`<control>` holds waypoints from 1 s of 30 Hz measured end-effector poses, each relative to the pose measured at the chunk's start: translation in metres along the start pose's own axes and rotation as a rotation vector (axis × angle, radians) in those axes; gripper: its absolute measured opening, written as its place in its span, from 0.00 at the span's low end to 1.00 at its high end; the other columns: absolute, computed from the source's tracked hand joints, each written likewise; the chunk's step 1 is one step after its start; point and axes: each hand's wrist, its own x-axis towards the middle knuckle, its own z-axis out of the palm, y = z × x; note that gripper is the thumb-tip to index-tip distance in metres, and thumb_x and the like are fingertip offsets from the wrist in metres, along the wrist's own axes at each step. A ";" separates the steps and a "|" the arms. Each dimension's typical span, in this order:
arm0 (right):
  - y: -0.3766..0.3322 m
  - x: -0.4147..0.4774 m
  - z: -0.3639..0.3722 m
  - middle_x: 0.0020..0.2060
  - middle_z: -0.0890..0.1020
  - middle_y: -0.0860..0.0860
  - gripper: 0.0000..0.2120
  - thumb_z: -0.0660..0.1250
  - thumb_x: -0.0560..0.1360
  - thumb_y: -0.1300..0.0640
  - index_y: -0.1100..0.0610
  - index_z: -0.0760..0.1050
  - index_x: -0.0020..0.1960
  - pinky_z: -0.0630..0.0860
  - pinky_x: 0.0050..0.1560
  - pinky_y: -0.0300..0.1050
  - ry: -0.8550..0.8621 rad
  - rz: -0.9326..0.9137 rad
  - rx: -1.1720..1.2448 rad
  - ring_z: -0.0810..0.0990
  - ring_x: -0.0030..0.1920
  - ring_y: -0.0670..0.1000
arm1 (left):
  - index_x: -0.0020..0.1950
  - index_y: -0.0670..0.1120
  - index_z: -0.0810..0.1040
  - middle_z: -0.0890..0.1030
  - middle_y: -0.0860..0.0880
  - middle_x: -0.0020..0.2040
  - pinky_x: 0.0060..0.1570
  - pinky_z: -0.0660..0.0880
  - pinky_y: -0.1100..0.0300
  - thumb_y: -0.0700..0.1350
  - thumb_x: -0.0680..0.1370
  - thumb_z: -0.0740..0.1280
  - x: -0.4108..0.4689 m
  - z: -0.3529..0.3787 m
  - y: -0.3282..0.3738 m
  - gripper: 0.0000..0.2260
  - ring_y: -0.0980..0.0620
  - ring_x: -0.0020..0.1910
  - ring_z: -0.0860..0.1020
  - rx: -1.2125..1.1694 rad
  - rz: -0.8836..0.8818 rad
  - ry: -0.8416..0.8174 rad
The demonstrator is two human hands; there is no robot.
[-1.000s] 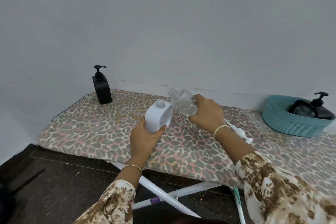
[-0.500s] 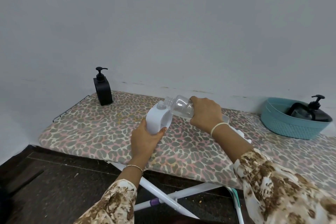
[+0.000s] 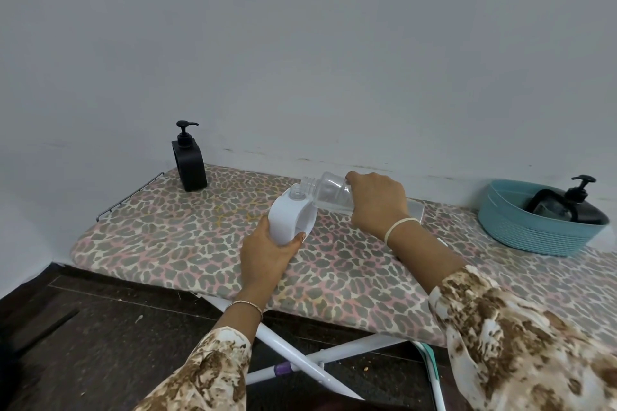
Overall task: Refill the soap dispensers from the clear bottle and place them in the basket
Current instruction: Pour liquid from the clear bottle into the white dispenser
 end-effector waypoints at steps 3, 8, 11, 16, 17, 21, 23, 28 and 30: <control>-0.001 0.000 -0.003 0.39 0.77 0.50 0.22 0.65 0.69 0.66 0.54 0.71 0.62 0.67 0.35 0.43 0.005 -0.017 -0.014 0.72 0.37 0.53 | 0.56 0.48 0.77 0.81 0.50 0.51 0.47 0.79 0.51 0.57 0.66 0.77 0.000 0.000 0.001 0.24 0.49 0.49 0.80 0.005 -0.001 0.000; -0.003 0.001 -0.006 0.37 0.73 0.49 0.20 0.65 0.69 0.66 0.55 0.71 0.60 0.67 0.36 0.44 0.023 -0.041 -0.041 0.71 0.38 0.53 | 0.56 0.49 0.77 0.81 0.51 0.50 0.46 0.79 0.52 0.57 0.67 0.77 0.000 0.000 0.002 0.24 0.49 0.48 0.80 0.006 -0.003 -0.005; -0.003 0.001 -0.007 0.36 0.72 0.50 0.18 0.64 0.69 0.67 0.56 0.71 0.57 0.67 0.36 0.44 0.023 -0.042 -0.045 0.71 0.37 0.53 | 0.56 0.49 0.76 0.81 0.51 0.51 0.46 0.79 0.51 0.58 0.67 0.77 0.000 0.000 0.001 0.23 0.48 0.49 0.80 0.017 0.001 -0.008; -0.004 0.001 -0.008 0.39 0.75 0.51 0.17 0.63 0.70 0.68 0.57 0.70 0.56 0.69 0.37 0.44 0.031 -0.046 -0.050 0.74 0.39 0.54 | 0.59 0.49 0.75 0.81 0.49 0.53 0.47 0.79 0.49 0.55 0.67 0.77 0.001 0.001 0.001 0.25 0.47 0.50 0.80 0.047 0.007 -0.019; -0.005 0.001 -0.009 0.41 0.77 0.52 0.16 0.63 0.70 0.68 0.57 0.70 0.56 0.69 0.37 0.44 0.031 -0.044 -0.049 0.75 0.41 0.55 | 0.59 0.48 0.74 0.81 0.49 0.53 0.47 0.79 0.48 0.55 0.67 0.77 0.001 0.001 0.001 0.25 0.46 0.50 0.80 0.056 0.006 -0.022; -0.005 0.001 -0.011 0.42 0.78 0.51 0.16 0.63 0.71 0.68 0.57 0.70 0.56 0.67 0.38 0.44 0.034 -0.039 -0.066 0.71 0.39 0.54 | 0.57 0.48 0.74 0.81 0.48 0.52 0.47 0.78 0.48 0.55 0.67 0.78 0.001 0.001 0.001 0.24 0.45 0.50 0.79 0.074 0.001 -0.026; -0.006 0.001 -0.012 0.42 0.77 0.51 0.16 0.63 0.71 0.68 0.57 0.70 0.56 0.68 0.38 0.44 0.029 -0.041 -0.076 0.70 0.38 0.53 | 0.56 0.47 0.74 0.81 0.48 0.52 0.46 0.78 0.49 0.54 0.67 0.78 0.001 0.001 0.002 0.24 0.45 0.50 0.79 0.078 0.003 -0.027; -0.007 0.001 -0.016 0.37 0.72 0.50 0.15 0.62 0.70 0.68 0.57 0.71 0.55 0.67 0.37 0.44 0.022 -0.062 -0.081 0.70 0.38 0.53 | 0.54 0.48 0.74 0.81 0.49 0.49 0.43 0.79 0.49 0.55 0.66 0.78 0.000 0.000 0.003 0.23 0.45 0.46 0.80 0.068 -0.009 -0.027; -0.007 0.001 -0.017 0.36 0.71 0.50 0.15 0.62 0.70 0.69 0.57 0.71 0.55 0.67 0.37 0.44 0.027 -0.068 -0.088 0.70 0.37 0.53 | 0.54 0.49 0.74 0.81 0.49 0.48 0.40 0.80 0.47 0.56 0.65 0.78 -0.001 0.000 0.003 0.24 0.45 0.43 0.81 0.059 -0.010 -0.033</control>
